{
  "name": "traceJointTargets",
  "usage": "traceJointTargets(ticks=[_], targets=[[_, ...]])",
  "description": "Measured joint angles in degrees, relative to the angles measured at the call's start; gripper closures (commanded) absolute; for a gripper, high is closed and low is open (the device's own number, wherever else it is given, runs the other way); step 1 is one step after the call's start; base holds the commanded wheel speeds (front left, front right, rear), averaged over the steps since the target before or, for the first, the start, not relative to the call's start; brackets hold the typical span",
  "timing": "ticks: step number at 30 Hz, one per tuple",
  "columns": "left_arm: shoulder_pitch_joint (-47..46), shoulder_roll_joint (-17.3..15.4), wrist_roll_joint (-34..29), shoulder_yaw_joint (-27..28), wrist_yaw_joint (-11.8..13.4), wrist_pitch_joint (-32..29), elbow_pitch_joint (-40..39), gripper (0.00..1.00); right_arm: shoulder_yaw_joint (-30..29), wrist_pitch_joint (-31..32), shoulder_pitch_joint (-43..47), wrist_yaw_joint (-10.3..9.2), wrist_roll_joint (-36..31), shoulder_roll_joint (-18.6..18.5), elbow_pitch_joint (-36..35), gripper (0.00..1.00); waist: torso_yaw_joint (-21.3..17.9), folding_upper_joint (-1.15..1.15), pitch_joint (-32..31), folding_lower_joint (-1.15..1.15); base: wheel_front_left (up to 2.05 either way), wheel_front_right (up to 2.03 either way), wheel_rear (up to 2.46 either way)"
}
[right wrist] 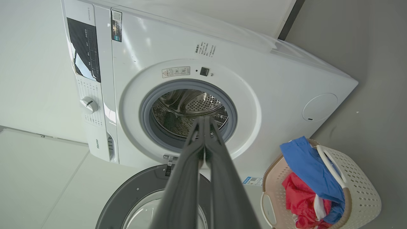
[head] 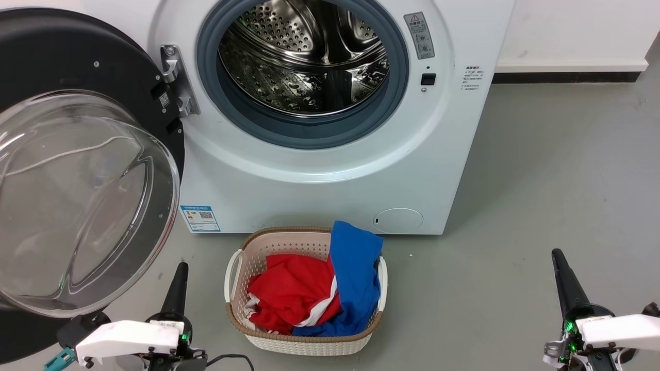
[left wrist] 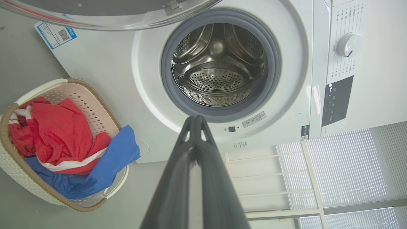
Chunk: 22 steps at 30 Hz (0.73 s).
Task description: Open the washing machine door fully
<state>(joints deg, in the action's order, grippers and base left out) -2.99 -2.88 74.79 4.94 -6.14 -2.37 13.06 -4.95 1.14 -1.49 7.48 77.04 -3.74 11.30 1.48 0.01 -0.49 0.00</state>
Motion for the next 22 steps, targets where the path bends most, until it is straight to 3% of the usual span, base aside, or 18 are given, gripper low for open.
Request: traceJointTargets(ticks=[22], targets=[[-1.9, 0.0, 10.7, 1.0, -0.8, -2.5, 0.6, 1.0, -0.2, 2.8, -2.6, 0.0, 9.9, 0.0, 1.7, 1.0, -0.9, 0.0, 0.4, 0.0, 0.0, 0.0, 0.0]])
